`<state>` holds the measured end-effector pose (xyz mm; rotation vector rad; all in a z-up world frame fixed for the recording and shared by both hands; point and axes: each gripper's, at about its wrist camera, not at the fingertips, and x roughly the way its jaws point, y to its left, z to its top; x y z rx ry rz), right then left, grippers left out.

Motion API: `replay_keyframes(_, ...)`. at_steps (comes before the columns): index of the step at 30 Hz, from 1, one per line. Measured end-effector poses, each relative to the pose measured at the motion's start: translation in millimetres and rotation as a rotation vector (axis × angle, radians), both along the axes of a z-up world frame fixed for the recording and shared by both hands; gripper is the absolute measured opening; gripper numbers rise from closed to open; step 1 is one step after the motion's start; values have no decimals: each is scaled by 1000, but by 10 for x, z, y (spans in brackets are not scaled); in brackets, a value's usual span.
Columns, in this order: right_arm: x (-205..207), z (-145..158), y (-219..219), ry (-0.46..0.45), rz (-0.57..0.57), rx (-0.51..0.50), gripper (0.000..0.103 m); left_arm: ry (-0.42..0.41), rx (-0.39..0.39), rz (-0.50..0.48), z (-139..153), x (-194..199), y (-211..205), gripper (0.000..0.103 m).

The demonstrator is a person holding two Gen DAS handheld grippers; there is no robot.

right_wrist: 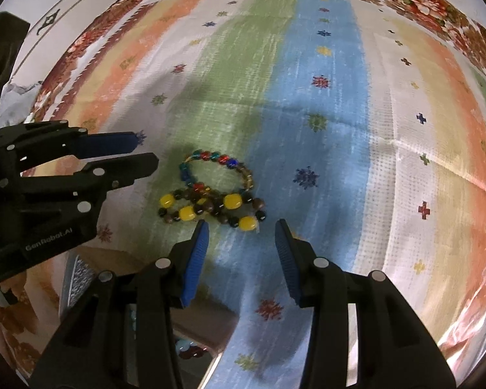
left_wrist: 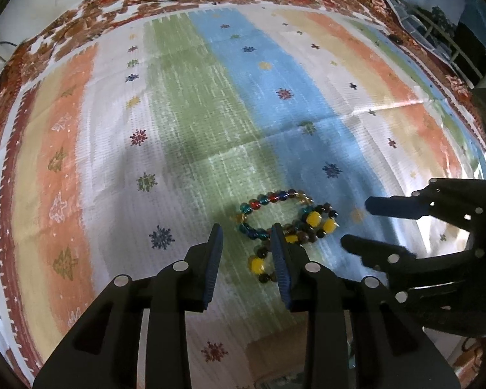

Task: Organize jewelry
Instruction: 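Move both open tools back to the two bead bracelets on the bed, then grasp the multicolour bead bracelet with the left tool while the right tool grasps the yellow-black bracelet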

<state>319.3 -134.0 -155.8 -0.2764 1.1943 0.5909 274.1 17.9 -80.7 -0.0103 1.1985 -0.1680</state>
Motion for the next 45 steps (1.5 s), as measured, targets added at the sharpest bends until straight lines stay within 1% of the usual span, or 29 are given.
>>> replay_keyframes(7, 163, -101, -23, 19, -7, -27, 44, 42, -4, 0, -167, 187, 26, 30)
replay_keyframes(13, 190, -153, -4, 29, 2, -43, 44, 71, 8, -17, -307, 279, -12, 30)
replay_keyframes(18, 187, -203, 19, 30, 3, -57, 44, 83, 13, -26, -356, 337, -46, 30)
replay_keyframes(21, 218, -217, 4, 27, -24, -48, 44, 90, 17, -36, -386, 340, -69, 30)
replay_keyframes(24, 281, -283, 47, 30, -30, -61, 44, 100, 27, -42, -434, 338, -75, 30)
replay_keyframes(28, 278, -321, 106, 24, -16, -76, 44, 111, 30, -39, -489, 345, -61, 30)
replay_keyframes(33, 292, -334, 93, 25, -26, -63, 44, 108, 25, -38, -498, 359, -69, 30)
replay_keyframes(35, 272, -336, 102, 17, -17, -63, 38, 106, 31, -46, -515, 360, -86, 30)
replay_keyframes(37, 243, -341, 110, 29, -7, -45, 25, 101, 40, -51, -533, 383, -131, 27)
replay_keyframes(38, 235, -342, 136, 34, -3, -38, 21, 98, 44, -51, -533, 381, -132, 19)
replay_keyframes(39, 222, -340, 154, 37, 6, -34, 19, 101, 42, -54, -537, 374, -134, 11)
replay_keyframes(43, 206, -335, 179, 28, 15, -37, 18, 104, 30, -66, -546, 379, -136, 9)
replay_keyframes(44, 214, -325, 167, 31, 11, -29, 15, 106, 24, -62, -542, 382, -128, 9)
replay_keyframes(45, 221, -313, 154, 32, 5, -18, 4, 106, 21, -61, -530, 383, -121, 9)
